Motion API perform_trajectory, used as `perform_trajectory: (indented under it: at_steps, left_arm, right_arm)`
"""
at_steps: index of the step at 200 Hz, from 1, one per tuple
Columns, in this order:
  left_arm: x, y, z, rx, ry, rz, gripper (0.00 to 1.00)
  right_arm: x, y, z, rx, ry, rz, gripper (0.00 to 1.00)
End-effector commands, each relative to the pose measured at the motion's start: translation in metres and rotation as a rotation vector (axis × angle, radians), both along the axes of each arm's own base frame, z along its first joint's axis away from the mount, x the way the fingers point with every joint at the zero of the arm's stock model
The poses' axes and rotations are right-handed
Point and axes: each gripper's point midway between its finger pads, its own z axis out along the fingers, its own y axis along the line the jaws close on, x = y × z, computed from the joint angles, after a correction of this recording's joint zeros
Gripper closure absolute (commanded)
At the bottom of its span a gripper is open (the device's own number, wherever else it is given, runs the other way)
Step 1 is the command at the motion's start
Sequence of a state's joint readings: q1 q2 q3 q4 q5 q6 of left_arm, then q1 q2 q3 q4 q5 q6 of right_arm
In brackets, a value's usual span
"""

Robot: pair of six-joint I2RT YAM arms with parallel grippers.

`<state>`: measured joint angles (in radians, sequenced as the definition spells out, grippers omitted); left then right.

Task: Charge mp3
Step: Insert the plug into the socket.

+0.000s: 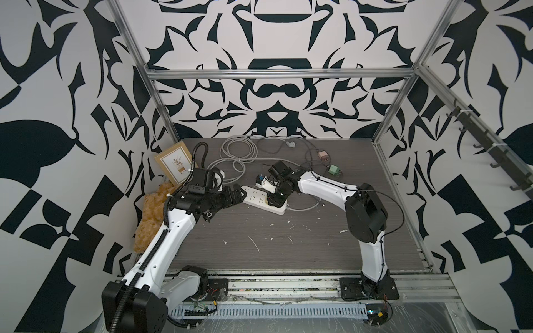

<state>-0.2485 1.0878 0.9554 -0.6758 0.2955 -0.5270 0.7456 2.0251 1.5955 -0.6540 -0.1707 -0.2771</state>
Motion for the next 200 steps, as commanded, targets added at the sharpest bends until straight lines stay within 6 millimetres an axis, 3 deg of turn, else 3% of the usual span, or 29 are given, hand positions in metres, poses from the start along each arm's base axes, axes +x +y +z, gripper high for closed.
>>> perform_trajectory:
  at_steps: [1, 5, 21, 110, 151, 180, 200]
  left_arm:
    - [0.003, 0.0, 0.011, -0.013, -0.029, 0.004, 0.01]
    - [0.003, 0.0, 0.011, -0.014, -0.028, 0.003, 0.01]
    - [0.004, -0.001, 0.012, -0.018, -0.029, 0.001, 0.0]
    - [0.005, -0.001, 0.013, -0.018, -0.035, 0.001, 0.0]
    - [0.008, -0.006, 0.015, -0.042, -0.039, -0.013, 0.01]
    - [0.016, -0.014, 0.019, -0.078, -0.071, -0.036, 0.01]
    - [0.028, -0.028, 0.03, -0.135, -0.11, -0.079, 0.01]
  right_arm:
    - [-0.01, -0.005, 0.014, 0.021, 0.03, -0.031, 0.31]
    - [-0.009, -0.005, 0.015, 0.025, 0.029, -0.037, 0.25]
    - [-0.008, -0.004, 0.022, 0.044, 0.021, -0.047, 0.22]
    - [-0.031, -0.016, 0.034, 0.114, 0.013, -0.047, 0.21]
    - [-0.039, -0.01, 0.058, 0.233, -0.032, -0.023, 0.2]
    - [-0.045, -0.012, 0.088, 0.323, -0.067, -0.053, 0.18]
    - [-0.044, -0.021, 0.115, 0.392, -0.068, -0.177, 0.17]
